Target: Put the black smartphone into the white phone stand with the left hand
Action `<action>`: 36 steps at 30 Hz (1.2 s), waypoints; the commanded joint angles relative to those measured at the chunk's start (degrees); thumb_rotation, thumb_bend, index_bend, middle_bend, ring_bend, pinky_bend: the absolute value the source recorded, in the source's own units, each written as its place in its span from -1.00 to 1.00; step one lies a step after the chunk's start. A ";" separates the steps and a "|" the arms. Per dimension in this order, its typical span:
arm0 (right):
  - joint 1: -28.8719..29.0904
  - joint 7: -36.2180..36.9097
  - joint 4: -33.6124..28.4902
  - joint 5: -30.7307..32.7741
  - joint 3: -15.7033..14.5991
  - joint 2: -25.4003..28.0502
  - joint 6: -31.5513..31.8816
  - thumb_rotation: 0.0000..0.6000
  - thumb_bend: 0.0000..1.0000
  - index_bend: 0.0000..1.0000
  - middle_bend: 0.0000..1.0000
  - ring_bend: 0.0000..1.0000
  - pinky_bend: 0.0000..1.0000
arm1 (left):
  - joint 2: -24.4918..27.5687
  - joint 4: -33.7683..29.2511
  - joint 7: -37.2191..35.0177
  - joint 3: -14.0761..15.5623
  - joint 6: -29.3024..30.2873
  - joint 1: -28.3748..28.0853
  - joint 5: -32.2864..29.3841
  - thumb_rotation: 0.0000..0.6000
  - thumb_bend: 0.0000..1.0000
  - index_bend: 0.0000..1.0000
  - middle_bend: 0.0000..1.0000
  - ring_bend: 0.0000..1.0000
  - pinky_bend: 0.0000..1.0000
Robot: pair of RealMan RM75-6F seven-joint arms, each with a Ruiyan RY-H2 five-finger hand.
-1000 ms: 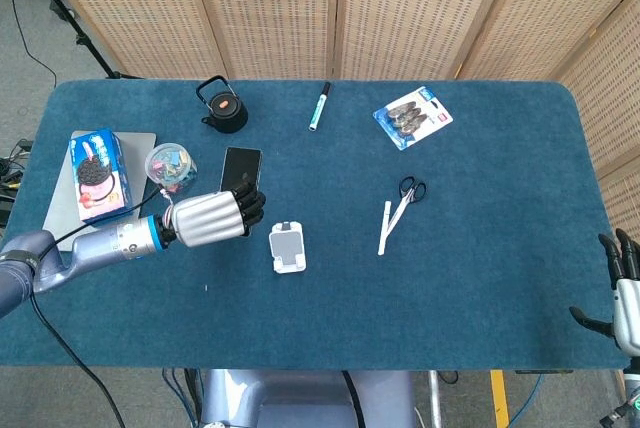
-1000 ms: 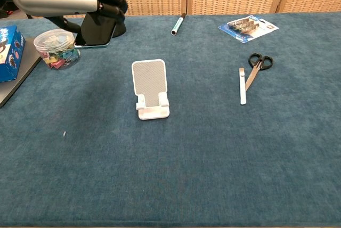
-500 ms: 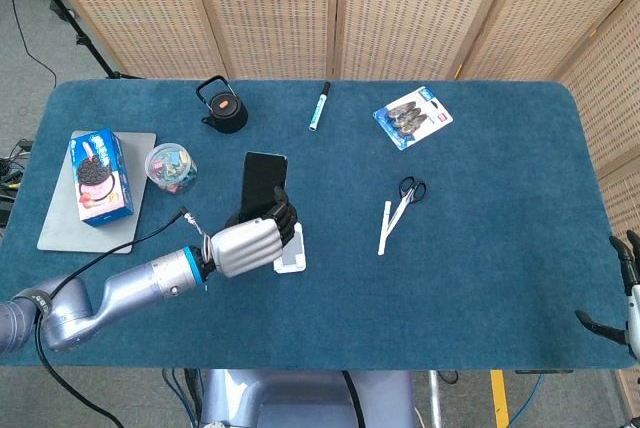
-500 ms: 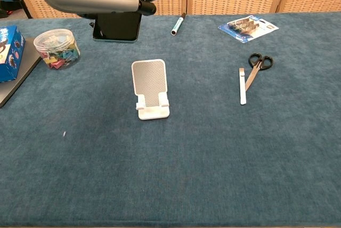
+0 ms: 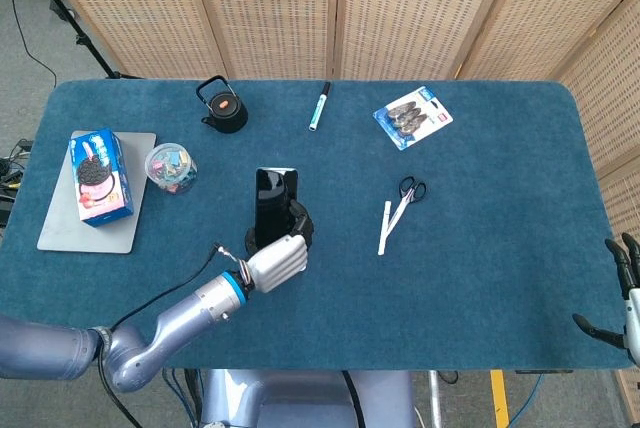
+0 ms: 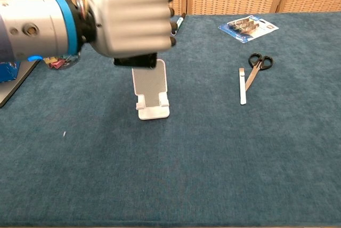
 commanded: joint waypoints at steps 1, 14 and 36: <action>0.04 -0.11 0.05 0.12 0.03 -0.04 -0.08 1.00 -1.00 -1.00 -1.00 -1.00 -1.00 | -1.58 1.19 -0.46 0.65 0.73 -0.67 -0.15 1.00 -0.67 0.38 0.15 -0.25 -0.31; 0.27 -0.59 -0.08 0.36 0.00 -0.23 -0.55 1.00 -1.00 -1.00 -1.00 -1.00 -1.00 | -5.26 4.84 -1.01 2.18 2.44 -1.69 -0.69 1.00 -0.67 0.38 0.14 -0.25 -0.31; 0.11 0.79 -0.25 -0.40 -0.32 0.34 -0.48 1.00 -1.00 -1.00 -1.00 -1.00 -1.00 | -15.33 10.73 10.63 5.74 13.48 0.28 -0.34 1.00 -0.67 0.38 0.14 -0.25 -0.31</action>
